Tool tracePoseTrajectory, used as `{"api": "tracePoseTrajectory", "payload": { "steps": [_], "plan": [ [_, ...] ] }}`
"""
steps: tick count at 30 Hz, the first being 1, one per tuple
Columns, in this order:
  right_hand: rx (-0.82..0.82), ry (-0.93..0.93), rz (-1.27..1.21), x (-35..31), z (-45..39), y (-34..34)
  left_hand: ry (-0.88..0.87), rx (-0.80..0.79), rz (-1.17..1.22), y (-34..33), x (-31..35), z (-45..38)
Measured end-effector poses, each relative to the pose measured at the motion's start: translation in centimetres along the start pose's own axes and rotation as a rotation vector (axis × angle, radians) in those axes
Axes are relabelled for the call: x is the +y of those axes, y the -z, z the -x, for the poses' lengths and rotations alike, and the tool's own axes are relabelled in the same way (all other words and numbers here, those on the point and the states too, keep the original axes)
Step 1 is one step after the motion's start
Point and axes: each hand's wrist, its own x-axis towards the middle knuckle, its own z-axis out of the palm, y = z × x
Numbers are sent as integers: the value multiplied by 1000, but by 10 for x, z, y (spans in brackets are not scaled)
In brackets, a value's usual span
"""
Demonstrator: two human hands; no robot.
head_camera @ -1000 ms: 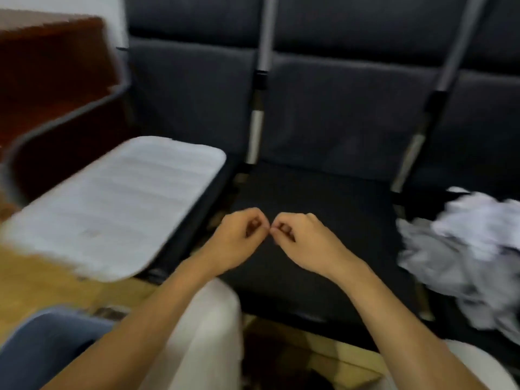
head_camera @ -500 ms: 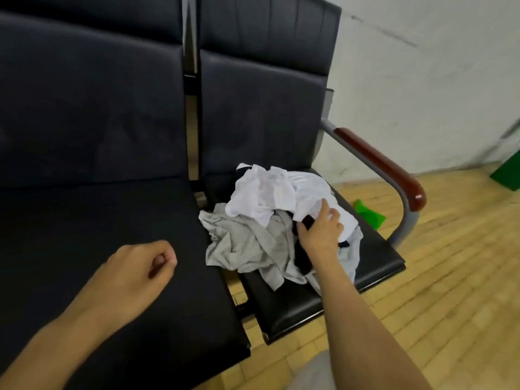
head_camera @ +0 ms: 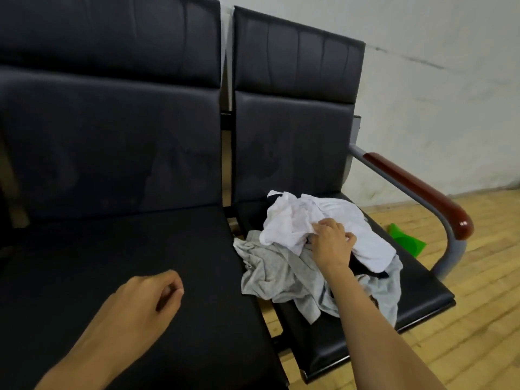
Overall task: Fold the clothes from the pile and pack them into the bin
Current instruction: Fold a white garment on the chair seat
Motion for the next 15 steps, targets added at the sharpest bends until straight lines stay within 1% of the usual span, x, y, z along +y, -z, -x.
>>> {"api": "tracePoseTrajectory", "payload": {
  "steps": [2,3,4,6,7,8,9,11,12,13,15],
  "plan": [
    [94,-50,-144,-13,1,17,0,37,41,1,-1,2],
    [127,-34,-259,-25,2,32,3,61,80,2,0,3],
    [136,14,-426,-41,4,51,4,85,137,2,1,3],
    [155,209,-797,-83,21,101,-13,135,296,3,4,4],
    [140,297,-956,-105,34,125,-36,143,377,5,9,5],
    [94,364,-1106,-125,50,145,-78,175,447,6,14,7],
    [5,401,-1241,-142,66,163,-93,218,524,7,19,9],
    [-240,431,-1449,-163,94,185,-105,332,691,11,26,17],
    [-335,435,-1495,-168,103,188,-92,376,733,14,27,20],
    [-373,419,-1511,-171,109,191,-81,409,728,20,26,24],
    [-360,323,-1557,-174,116,190,-64,451,708,32,10,32]
  ]
}}
